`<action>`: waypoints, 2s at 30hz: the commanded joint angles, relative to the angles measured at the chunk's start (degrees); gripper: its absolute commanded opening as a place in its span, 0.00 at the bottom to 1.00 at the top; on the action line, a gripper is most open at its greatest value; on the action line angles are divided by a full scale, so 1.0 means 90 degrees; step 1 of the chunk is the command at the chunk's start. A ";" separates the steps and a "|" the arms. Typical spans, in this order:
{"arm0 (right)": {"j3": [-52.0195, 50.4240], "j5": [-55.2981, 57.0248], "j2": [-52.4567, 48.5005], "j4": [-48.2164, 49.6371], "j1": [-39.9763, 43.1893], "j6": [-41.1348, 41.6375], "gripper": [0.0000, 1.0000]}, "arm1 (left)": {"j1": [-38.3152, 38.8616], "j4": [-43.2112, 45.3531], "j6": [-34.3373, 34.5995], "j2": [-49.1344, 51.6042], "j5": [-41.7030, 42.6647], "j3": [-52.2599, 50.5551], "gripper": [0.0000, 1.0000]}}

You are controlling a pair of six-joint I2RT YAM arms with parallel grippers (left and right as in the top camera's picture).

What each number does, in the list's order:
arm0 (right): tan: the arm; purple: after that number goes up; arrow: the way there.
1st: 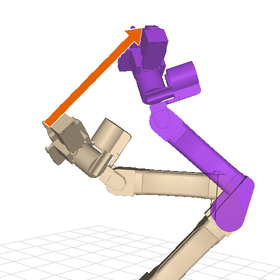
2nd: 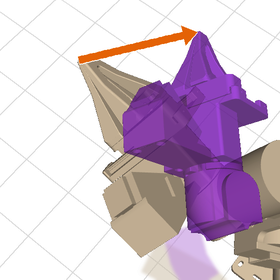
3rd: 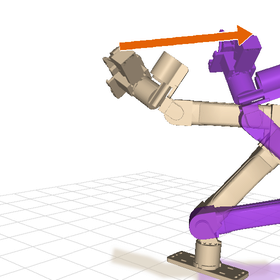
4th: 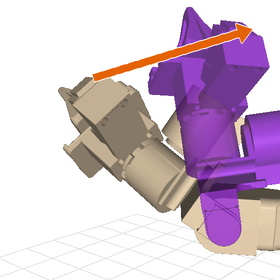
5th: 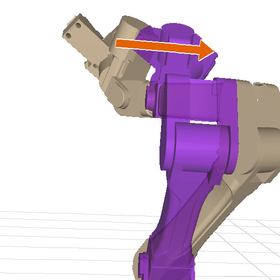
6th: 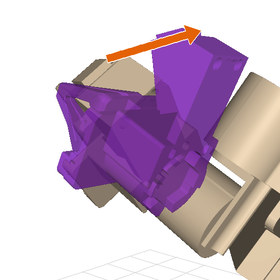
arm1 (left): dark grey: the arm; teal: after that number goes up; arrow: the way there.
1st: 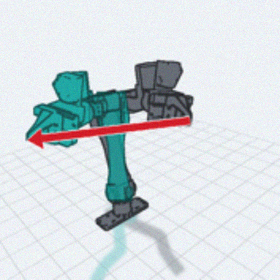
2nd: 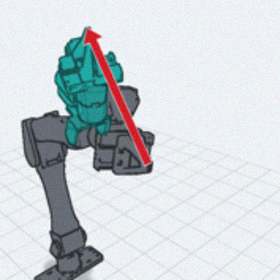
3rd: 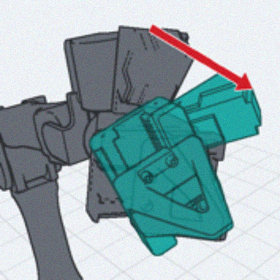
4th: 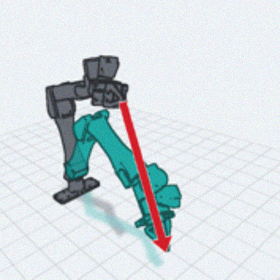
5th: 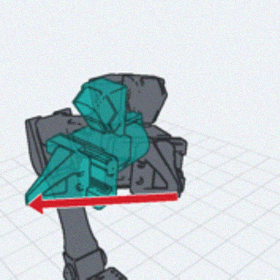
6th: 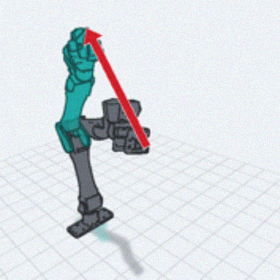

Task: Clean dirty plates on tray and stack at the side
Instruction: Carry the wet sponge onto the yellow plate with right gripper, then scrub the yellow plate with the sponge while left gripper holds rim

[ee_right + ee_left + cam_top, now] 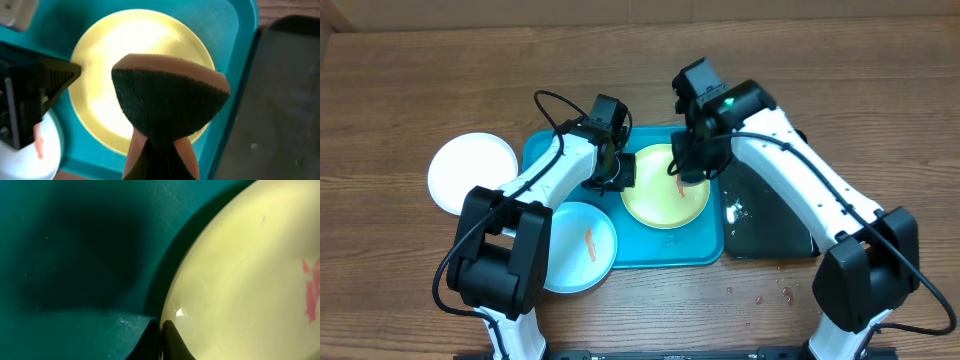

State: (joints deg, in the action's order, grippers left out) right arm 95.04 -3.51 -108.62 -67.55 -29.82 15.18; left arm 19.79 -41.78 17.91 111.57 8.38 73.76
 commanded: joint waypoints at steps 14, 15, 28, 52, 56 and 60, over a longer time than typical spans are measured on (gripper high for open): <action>-0.1078 0.0248 0.0034 0.1105 -0.0012 0.0153 0.04 | 0.0019 -0.0012 0.0012 0.0068 0.0053 -0.0046 0.04; -0.1078 0.0253 -0.0002 0.1175 -0.0012 0.0153 0.04 | 0.0019 -0.0015 0.0012 0.0068 0.0053 -0.0046 0.04; -0.1078 0.0704 -0.0869 0.1554 -0.0012 0.0153 0.04 | 0.0019 -0.0015 0.0010 0.0068 0.0049 -0.0046 0.04; -0.1690 -0.0359 -0.1241 0.1894 -0.0019 0.0100 0.04 | 0.0019 0.0002 0.0010 0.0068 0.0051 -0.0046 0.04; -0.1751 -0.1168 -0.1241 0.2021 -0.0019 -0.0141 0.04 | 0.0017 0.0027 0.0012 0.0068 0.0051 -0.0046 0.04; -0.1751 -0.1763 -0.1241 0.2093 -0.0019 -0.0214 0.04 | 0.0017 0.0032 0.0012 0.0068 0.0051 -0.0046 0.04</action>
State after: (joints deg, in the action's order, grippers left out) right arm 81.71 -9.13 -117.62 -48.71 -28.64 14.61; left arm 19.51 -41.98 17.89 111.57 7.51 73.63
